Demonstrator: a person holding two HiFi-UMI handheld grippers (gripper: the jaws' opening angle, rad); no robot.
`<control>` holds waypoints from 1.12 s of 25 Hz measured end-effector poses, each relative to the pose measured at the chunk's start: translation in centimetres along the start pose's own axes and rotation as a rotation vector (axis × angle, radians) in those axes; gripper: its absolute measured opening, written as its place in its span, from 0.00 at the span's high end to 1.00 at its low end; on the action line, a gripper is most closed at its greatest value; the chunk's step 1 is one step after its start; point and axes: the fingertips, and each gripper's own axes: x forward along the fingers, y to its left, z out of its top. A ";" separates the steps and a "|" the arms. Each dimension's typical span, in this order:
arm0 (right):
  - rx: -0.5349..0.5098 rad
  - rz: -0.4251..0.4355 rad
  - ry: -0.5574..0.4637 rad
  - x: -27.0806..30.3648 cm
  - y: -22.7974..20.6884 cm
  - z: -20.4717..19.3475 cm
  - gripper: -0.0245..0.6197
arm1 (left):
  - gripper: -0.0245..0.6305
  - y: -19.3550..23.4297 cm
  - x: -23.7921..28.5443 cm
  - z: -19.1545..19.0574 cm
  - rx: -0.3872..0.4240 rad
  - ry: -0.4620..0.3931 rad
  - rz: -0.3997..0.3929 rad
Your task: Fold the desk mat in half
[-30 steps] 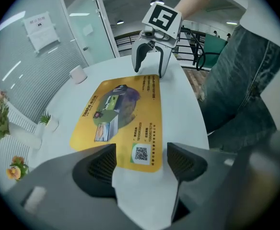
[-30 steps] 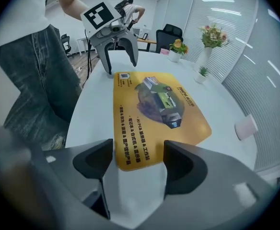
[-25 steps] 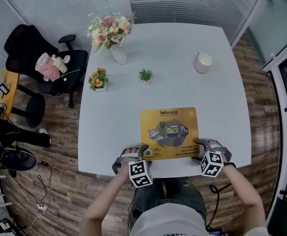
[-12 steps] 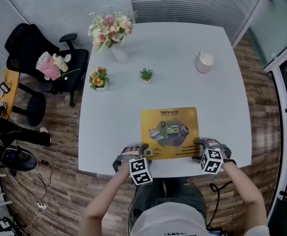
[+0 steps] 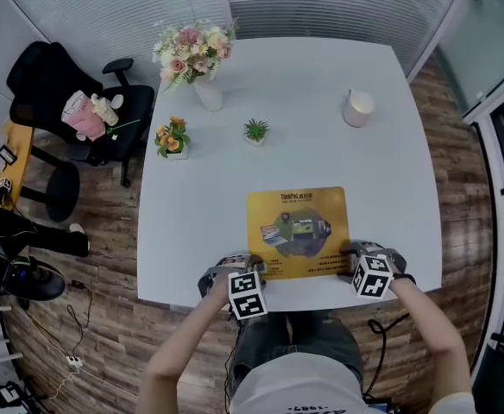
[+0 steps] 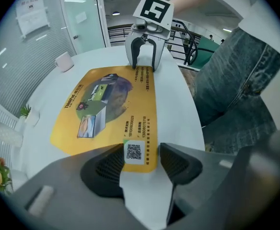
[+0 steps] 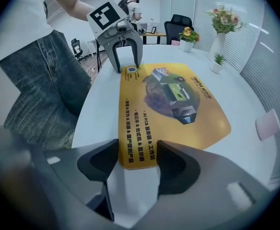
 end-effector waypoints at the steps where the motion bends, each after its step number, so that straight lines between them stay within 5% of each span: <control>1: 0.000 0.003 0.000 0.0 0.0 0.0 0.53 | 0.60 -0.1 0.0 0.0 -0.002 -0.003 -0.013; 12: 0.010 0.002 -0.016 -0.1 -0.1 0.0 0.54 | 0.64 0.1 -0.1 0.2 -0.014 -0.027 -0.038; 21: 0.010 -0.018 -0.016 -0.2 -0.7 0.0 0.64 | 0.65 0.0 -0.1 0.3 -0.030 -0.035 -0.044; 28: 0.006 -0.006 -0.019 -0.3 -0.9 0.1 0.69 | 0.77 -0.7 -0.3 0.4 -0.052 -0.042 -0.080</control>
